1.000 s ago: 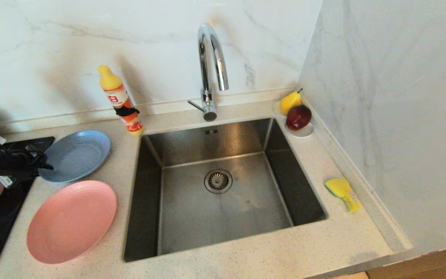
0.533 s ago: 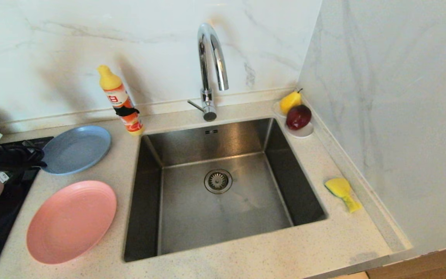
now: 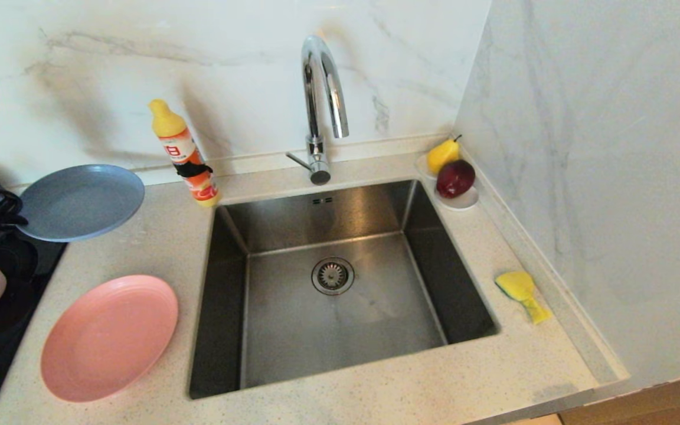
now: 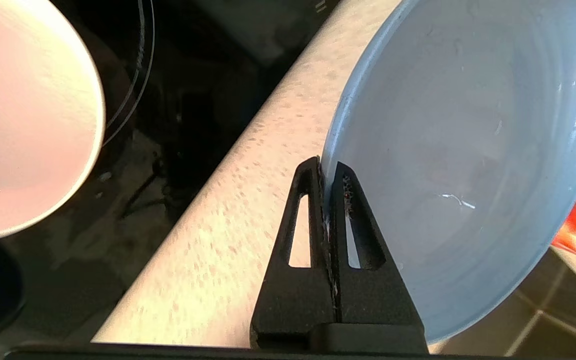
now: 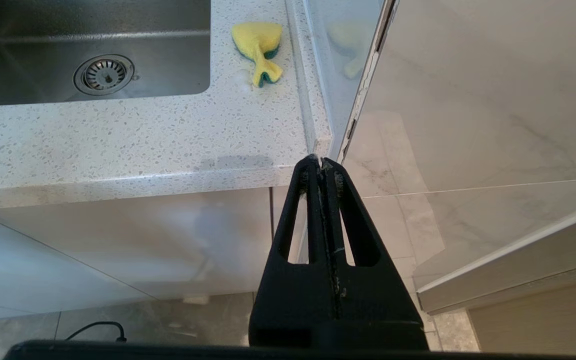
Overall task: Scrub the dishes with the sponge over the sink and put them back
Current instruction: Place the plate on the plate
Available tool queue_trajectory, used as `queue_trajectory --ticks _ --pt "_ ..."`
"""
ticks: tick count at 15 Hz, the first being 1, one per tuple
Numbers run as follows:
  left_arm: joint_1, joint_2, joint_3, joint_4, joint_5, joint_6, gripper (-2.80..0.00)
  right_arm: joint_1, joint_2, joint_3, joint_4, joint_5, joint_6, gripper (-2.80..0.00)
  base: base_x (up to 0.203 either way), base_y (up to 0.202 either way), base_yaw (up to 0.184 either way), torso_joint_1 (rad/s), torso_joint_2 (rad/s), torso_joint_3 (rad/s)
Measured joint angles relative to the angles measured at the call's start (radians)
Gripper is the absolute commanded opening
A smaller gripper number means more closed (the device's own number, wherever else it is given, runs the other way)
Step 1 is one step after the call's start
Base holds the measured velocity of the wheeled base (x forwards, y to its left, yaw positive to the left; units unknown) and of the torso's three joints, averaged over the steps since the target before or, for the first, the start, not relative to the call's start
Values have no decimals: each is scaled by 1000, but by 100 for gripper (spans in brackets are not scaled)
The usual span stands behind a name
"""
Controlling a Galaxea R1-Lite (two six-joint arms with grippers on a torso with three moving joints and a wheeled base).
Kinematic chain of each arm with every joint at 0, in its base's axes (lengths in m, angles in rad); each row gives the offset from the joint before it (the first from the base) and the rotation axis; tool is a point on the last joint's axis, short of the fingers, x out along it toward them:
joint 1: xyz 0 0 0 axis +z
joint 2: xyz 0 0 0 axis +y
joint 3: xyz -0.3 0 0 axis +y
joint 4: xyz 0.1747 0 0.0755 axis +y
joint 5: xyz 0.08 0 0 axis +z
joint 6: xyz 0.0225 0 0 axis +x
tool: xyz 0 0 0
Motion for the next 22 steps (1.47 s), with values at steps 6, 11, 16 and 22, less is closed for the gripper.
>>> queue_trajectory --ticks 6,11,16,22 --pt "40 -121 30 144 -36 67 -280 0 0 0 0 0 0 -280 0 0 0 0 0 0" --pt "79 -252 259 170 -100 184 -280 0 0 0 0 0 0 -280 0 0 0 0 0 0" --pt "93 -431 560 159 -111 319 -280 0 0 0 0 0 1 -280 0 0 0 0 0 0" --pt "154 -550 773 148 -109 419 -280 0 0 0 0 0 0 -280 0 0 0 0 0 0"
